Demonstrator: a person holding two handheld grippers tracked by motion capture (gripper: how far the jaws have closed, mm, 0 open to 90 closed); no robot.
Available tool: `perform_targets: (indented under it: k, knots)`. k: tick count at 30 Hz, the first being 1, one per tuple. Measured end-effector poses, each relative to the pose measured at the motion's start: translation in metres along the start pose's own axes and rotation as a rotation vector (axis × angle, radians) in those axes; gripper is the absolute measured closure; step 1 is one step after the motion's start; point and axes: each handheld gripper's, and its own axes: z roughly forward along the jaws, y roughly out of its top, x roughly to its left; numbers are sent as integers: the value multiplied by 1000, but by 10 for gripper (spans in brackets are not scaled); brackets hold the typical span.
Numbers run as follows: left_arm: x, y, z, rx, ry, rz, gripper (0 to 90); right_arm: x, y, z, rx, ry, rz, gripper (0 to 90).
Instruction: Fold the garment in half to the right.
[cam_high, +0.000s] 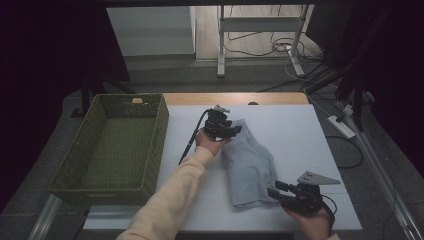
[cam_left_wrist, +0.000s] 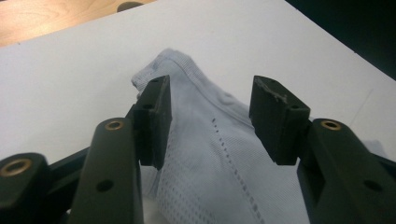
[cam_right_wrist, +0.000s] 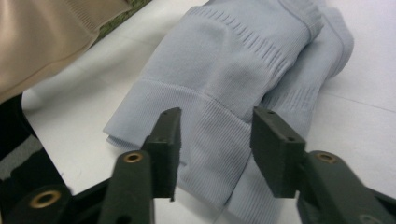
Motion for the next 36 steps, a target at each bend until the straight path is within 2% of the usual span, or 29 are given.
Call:
perform_targets:
  k: [4, 7, 14, 17, 18, 19, 22, 23, 26, 31, 36]
  knots:
    - [-2, -2, -8, -7, -2, 13, 477, -1, 3, 3, -7, -19, 0, 484]
    - [-3, -4, -13, -15, -7, 15, 476, 0, 5, 9, 11, -21, 7, 484]
    - [-7, -9, -20, -16, -11, 28, 473, 0, 3, 24, 94, -35, -2, 458]
    - [-7, -11, -23, -13, -10, 34, 473, 1, 3, 29, 127, -59, -16, 459]
    - [-7, -12, -23, -14, -10, 35, 473, 1, 2, 30, 140, -71, -20, 478]
    - [-7, -12, -24, -13, -9, 33, 473, 1, 2, 31, 151, -84, -24, 535]
    - [-6, -15, -26, -13, -9, 31, 473, 0, 1, 29, 171, -83, -60, 807]
    - [-6, -15, -26, -13, -10, 32, 473, 0, 2, 27, 169, -85, -70, 839]
    - [-6, -16, -27, -12, -12, 30, 473, 0, 4, 21, 154, -90, -77, 850]
    - [-6, -16, -28, -10, -13, 34, 473, -3, 8, 2, 104, -137, -80, 851]
    - [-6, -18, -27, -4, -12, 35, 473, -11, 3, 2, 151, -166, -65, 849]
